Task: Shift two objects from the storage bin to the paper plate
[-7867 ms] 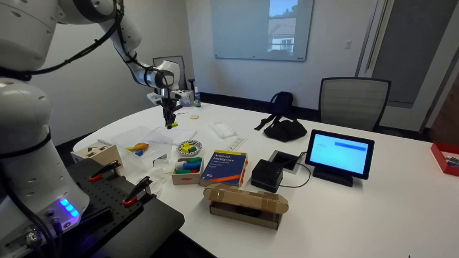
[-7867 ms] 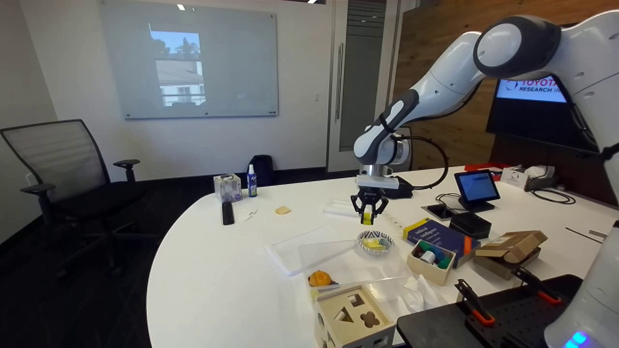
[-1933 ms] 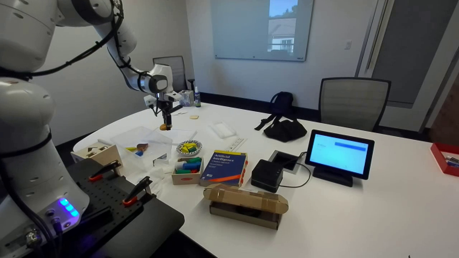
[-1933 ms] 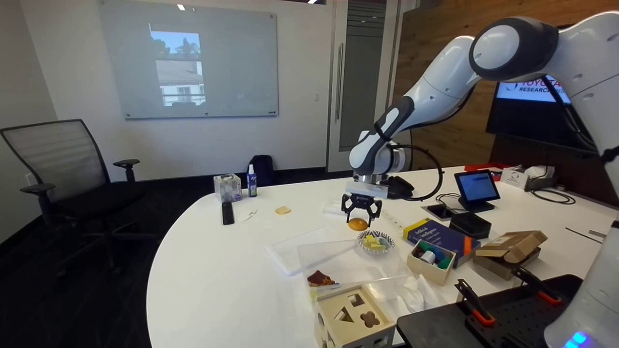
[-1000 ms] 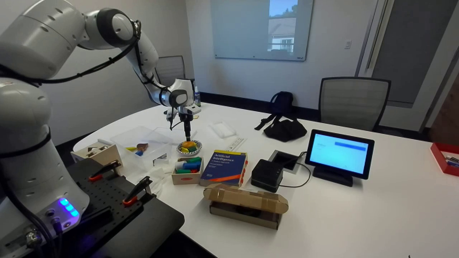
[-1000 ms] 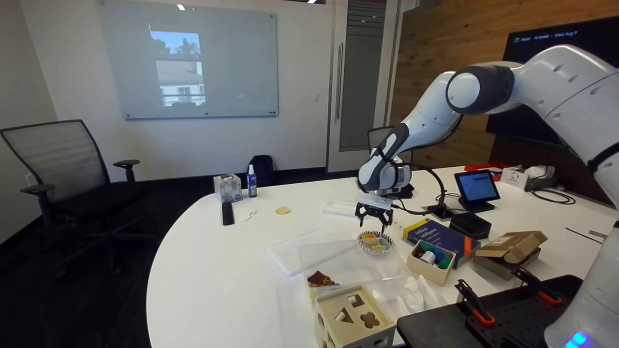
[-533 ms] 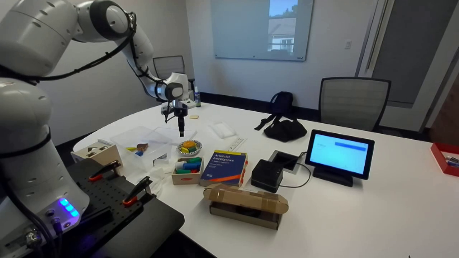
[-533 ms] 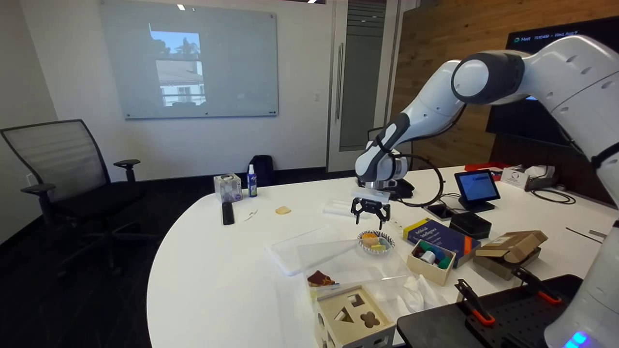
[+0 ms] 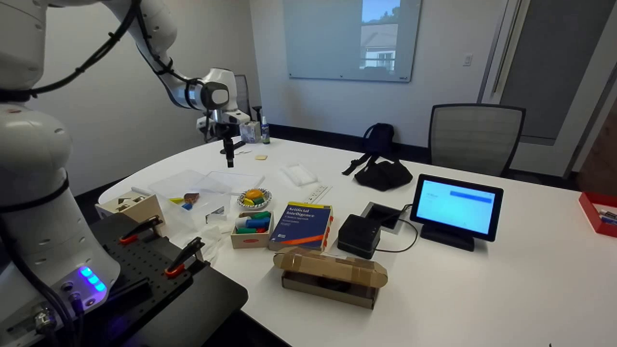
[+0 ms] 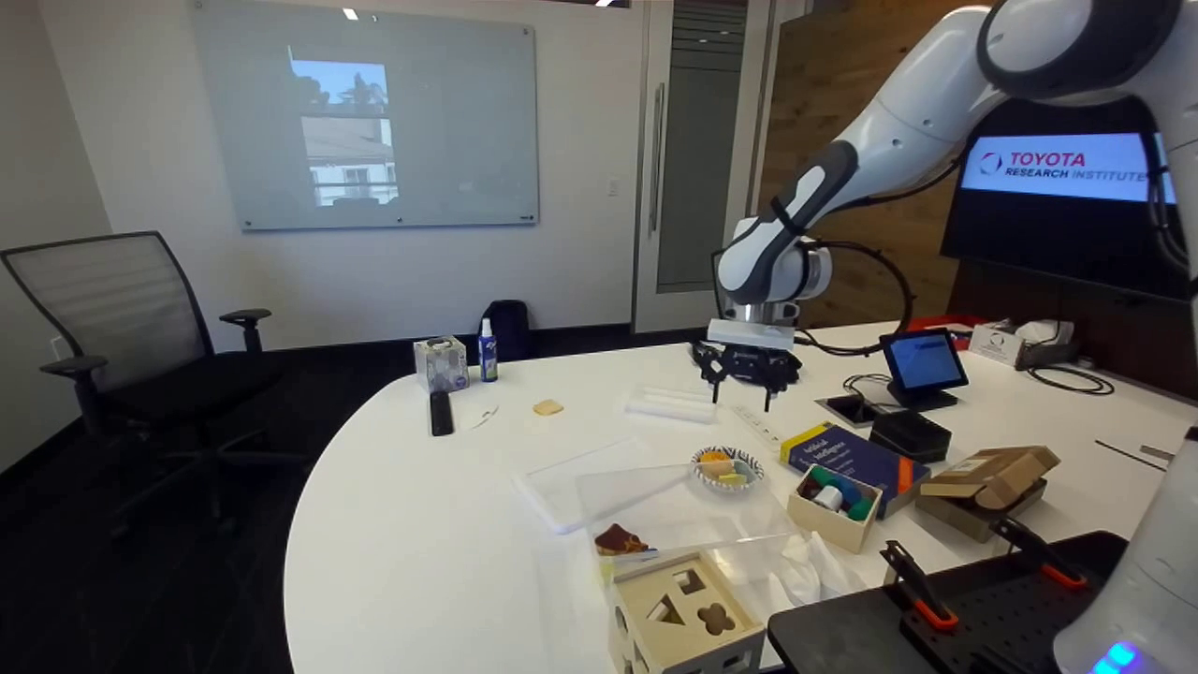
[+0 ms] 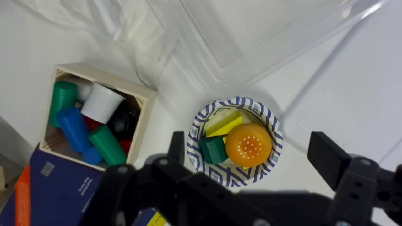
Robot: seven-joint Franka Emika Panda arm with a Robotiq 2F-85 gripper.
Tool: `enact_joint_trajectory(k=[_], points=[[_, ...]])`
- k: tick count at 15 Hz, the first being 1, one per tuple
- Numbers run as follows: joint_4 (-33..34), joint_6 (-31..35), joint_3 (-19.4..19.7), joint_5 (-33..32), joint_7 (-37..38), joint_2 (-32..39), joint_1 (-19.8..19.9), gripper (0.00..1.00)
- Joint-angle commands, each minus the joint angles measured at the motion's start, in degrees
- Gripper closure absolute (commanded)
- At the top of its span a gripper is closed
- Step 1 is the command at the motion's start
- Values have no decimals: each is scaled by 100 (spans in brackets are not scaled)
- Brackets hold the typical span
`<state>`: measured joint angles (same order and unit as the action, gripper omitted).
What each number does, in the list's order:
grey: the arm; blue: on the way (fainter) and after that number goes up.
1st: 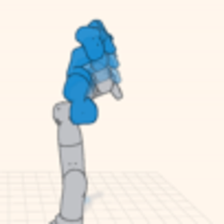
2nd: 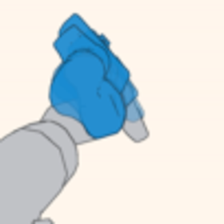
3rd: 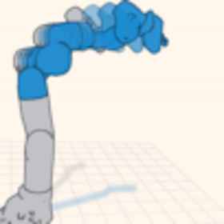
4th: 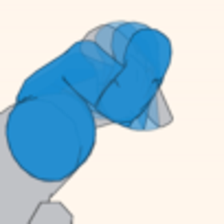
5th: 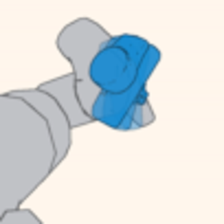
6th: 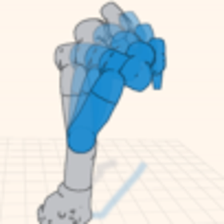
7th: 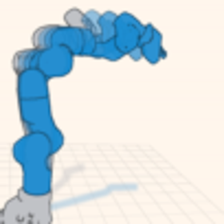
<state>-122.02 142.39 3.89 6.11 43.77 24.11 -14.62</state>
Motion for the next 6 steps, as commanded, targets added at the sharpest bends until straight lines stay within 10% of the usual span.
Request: enact_joint_trajectory(k=[1,6], points=[[-1349,144,-235,-56,-104,-1433,81,0],[-2413,103,-532,-444,600,-2846,154,0]])
